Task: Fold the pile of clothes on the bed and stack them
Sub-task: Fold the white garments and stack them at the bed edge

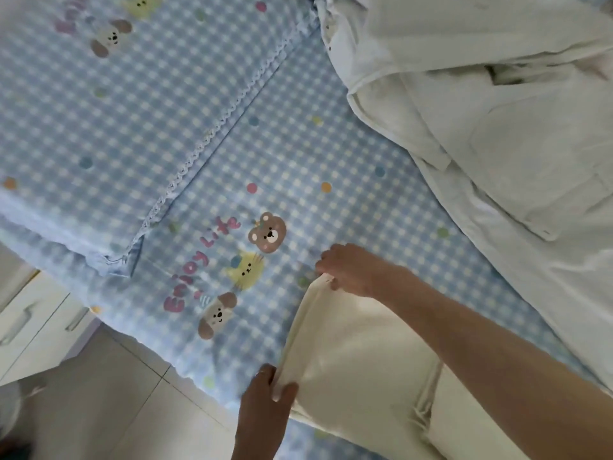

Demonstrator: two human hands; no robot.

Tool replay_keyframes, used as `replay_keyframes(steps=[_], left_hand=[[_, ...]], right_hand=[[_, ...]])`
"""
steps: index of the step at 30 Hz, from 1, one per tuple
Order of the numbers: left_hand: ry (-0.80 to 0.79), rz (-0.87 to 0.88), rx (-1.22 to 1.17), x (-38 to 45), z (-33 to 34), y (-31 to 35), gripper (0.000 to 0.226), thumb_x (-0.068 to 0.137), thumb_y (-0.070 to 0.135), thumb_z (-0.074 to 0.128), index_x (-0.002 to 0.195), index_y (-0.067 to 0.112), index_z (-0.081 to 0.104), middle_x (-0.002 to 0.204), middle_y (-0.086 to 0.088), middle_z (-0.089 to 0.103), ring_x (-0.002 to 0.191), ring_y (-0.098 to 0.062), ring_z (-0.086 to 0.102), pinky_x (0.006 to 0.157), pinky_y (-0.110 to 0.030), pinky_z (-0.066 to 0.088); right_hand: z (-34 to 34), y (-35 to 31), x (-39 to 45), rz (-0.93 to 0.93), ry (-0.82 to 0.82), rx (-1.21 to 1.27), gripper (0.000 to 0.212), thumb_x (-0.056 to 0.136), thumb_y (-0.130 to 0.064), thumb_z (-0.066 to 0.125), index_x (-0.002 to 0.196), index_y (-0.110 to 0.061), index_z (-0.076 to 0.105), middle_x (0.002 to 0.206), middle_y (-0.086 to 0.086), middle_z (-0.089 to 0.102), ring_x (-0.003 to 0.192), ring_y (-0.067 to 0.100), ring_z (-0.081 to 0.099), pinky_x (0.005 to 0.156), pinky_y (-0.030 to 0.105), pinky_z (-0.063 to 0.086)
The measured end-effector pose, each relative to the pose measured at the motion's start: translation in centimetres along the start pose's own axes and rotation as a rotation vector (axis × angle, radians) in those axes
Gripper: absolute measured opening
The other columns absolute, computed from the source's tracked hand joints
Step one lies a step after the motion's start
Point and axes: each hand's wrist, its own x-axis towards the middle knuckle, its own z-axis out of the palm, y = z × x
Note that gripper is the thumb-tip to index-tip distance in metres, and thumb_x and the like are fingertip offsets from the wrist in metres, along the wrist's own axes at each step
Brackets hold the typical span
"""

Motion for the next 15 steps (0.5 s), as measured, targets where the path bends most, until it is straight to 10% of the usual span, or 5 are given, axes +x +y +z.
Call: replay_keyframes(steps=[5, 9, 12, 15], left_hand=[[-0.004, 0.262, -0.223, -5.3, 1.4, 2.8, 0.022, 0.077, 0.014, 0.068, 0.075, 0.031, 0.054, 0.074, 0.001, 0.056, 0.066, -0.003, 0.055, 0.064, -0.009, 0.043], [-0.056, 0.739, 0.045, -9.3, 6.8, 5.9, 0.017, 0.067, 0.036, 0.059, 0.079, 0.034, 0.046, 0.064, 0.007, 0.046, 0.053, 0.001, 0.047, 0.051, -0.009, 0.036], [-0.133, 0.912, 0.416, -12.9, 13.5, 8.4, 0.052, 0.051, 0.052, 0.076, 0.078, 0.036, 0.035, 0.050, 0.011, 0.046, 0.046, 0.008, 0.044, 0.047, -0.005, 0.032], [-0.240, 0.967, 0.549, -15.9, 19.0, 10.3, 0.035, 0.060, 0.056, 0.056, 0.076, 0.035, 0.033, 0.046, 0.010, 0.045, 0.042, 0.006, 0.044, 0.042, -0.010, 0.032]], right_hand=[[-0.3, 2.1, -8.1, -0.001, 0.196, 0.317, 0.014, 0.093, -0.020, 0.054, 0.107, -0.022, 0.058, 0.107, -0.006, 0.056, 0.100, 0.013, 0.047, 0.085, 0.025, 0.033], [2.6, 4.2, -18.6, 0.174, 0.326, 0.484, 0.025, 0.079, -0.003, 0.065, 0.090, -0.025, 0.063, 0.093, -0.012, 0.058, 0.090, 0.008, 0.051, 0.081, 0.025, 0.039], [6.8, 5.4, -26.4, 0.329, 0.432, 0.510, 0.042, 0.062, 0.012, 0.067, 0.084, -0.024, 0.065, 0.089, -0.015, 0.058, 0.089, 0.005, 0.048, 0.078, 0.023, 0.037], [12.2, 6.4, -32.2, 0.478, 0.493, 0.486, 0.050, 0.060, 0.020, 0.065, 0.082, -0.025, 0.065, 0.090, -0.015, 0.058, 0.090, 0.007, 0.048, 0.076, 0.022, 0.035]])
